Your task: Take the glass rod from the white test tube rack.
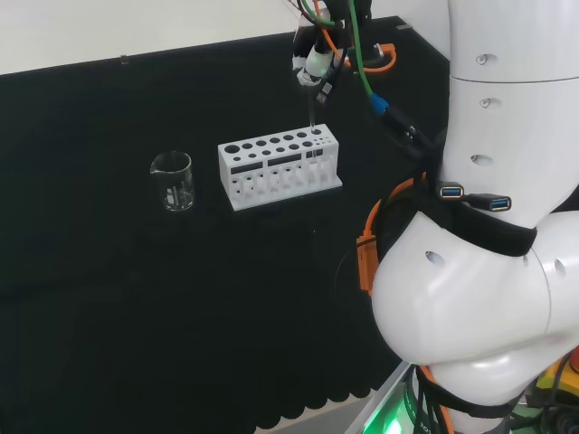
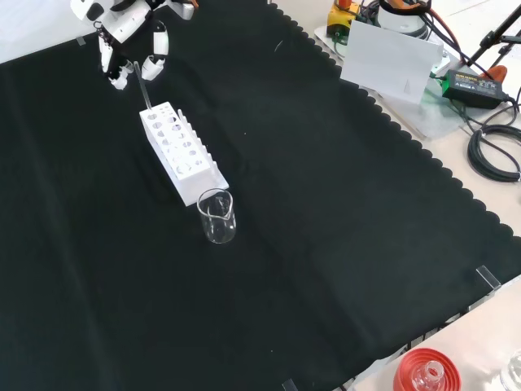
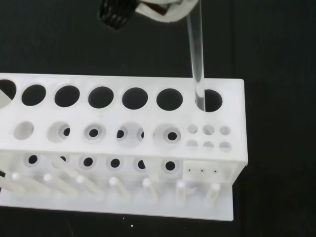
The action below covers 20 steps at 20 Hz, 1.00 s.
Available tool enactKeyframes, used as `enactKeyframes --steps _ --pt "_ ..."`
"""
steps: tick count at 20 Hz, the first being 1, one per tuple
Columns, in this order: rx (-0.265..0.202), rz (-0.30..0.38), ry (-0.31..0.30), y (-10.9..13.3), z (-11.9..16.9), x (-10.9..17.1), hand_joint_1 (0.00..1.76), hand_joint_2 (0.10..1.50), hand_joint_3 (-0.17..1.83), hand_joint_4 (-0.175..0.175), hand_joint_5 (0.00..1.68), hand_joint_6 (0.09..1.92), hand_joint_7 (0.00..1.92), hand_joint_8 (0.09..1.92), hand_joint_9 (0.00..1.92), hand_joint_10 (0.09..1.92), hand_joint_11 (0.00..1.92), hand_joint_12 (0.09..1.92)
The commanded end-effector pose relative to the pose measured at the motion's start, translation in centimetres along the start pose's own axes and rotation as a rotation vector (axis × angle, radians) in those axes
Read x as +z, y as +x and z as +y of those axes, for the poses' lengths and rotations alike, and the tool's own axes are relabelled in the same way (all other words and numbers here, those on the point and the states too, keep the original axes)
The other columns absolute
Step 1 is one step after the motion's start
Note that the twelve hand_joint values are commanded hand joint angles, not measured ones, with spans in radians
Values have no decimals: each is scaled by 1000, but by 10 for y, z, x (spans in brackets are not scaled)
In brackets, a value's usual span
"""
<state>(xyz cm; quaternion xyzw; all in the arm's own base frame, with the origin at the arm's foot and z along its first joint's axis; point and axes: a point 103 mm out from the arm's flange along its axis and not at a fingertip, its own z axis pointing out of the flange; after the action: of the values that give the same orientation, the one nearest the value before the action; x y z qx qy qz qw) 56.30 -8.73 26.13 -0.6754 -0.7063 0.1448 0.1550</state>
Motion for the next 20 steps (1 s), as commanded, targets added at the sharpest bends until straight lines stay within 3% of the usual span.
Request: enactKeyframes --steps 1,8,12,17,19,20 --pt "0 -29 2 3 3 0 1118 723 710 -166 647 937 716 838 1025 674 903 1195" --pt "-7 -73 -21 5 3 0 1163 700 770 -175 709 942 787 831 1096 635 1020 1141" --pt "-5 -126 0 7 4 4 1143 1041 226 -175 871 1133 875 871 1183 620 1212 1007" --pt "-3 -147 -14 11 9 5 1150 1105 83 -175 911 1111 953 904 1227 632 1320 877" --pt "18 -162 -61 13 10 3 1208 1037 173 -79 926 1077 1030 961 1269 664 1351 810" --pt "22 -164 -105 14 10 1 1233 941 341 -72 939 1074 1073 986 1293 705 1378 763"
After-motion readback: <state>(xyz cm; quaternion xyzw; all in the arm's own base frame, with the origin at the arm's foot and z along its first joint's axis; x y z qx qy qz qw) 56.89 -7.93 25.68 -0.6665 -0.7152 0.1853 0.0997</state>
